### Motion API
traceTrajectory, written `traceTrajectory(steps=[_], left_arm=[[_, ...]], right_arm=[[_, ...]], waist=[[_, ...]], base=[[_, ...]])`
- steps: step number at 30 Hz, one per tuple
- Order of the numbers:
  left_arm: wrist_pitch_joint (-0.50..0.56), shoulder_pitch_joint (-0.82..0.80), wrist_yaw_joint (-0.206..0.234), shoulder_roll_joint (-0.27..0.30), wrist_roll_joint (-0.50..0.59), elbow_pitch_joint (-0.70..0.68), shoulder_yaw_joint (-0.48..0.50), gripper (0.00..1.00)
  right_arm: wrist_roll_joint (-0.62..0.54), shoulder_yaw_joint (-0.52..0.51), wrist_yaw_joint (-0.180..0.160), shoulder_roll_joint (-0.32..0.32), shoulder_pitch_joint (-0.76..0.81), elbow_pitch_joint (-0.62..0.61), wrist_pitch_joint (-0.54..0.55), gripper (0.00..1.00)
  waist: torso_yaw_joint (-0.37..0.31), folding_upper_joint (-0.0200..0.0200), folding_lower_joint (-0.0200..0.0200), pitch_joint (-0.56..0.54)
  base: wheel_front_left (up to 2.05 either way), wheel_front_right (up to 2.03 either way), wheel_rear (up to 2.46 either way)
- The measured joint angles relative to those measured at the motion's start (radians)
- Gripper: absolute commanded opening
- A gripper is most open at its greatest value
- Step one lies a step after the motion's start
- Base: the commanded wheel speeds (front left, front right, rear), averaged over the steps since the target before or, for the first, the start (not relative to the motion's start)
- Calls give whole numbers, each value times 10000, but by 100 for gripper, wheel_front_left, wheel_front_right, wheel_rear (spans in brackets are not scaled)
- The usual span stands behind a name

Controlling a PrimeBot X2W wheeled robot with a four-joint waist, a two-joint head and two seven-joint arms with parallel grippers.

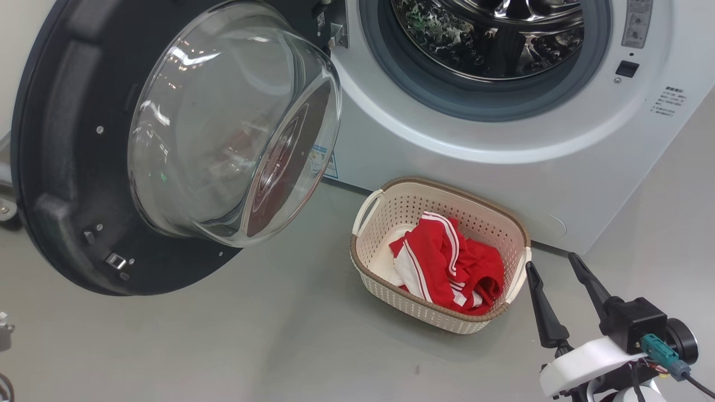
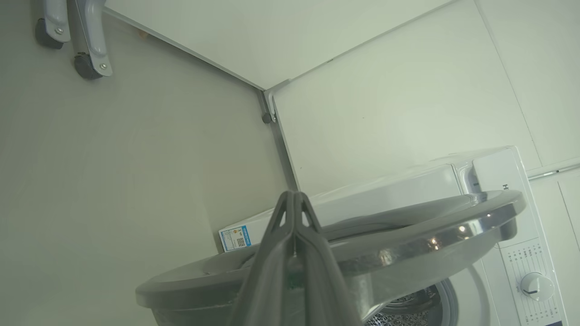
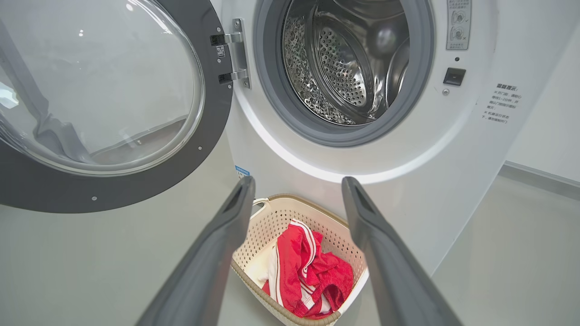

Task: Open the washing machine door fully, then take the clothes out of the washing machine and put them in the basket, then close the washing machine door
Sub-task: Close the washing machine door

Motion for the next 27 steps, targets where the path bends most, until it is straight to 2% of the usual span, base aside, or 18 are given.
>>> traceTrajectory(steps=[22, 27], left_arm=[[1802, -162, -968, 192, -502, 531, -775, 0], [2295, -143, -1229, 0, -886, 376, -1097, 0]], right_arm=[[4, -65, -6, -31, -49, -29, 12, 100], [4, -69, -8, -31, -51, -31, 12, 100]], waist=[[-149, 0, 0, 145], [-155, 0, 0, 164]], base=[[0, 0, 0], [0, 0, 0]])
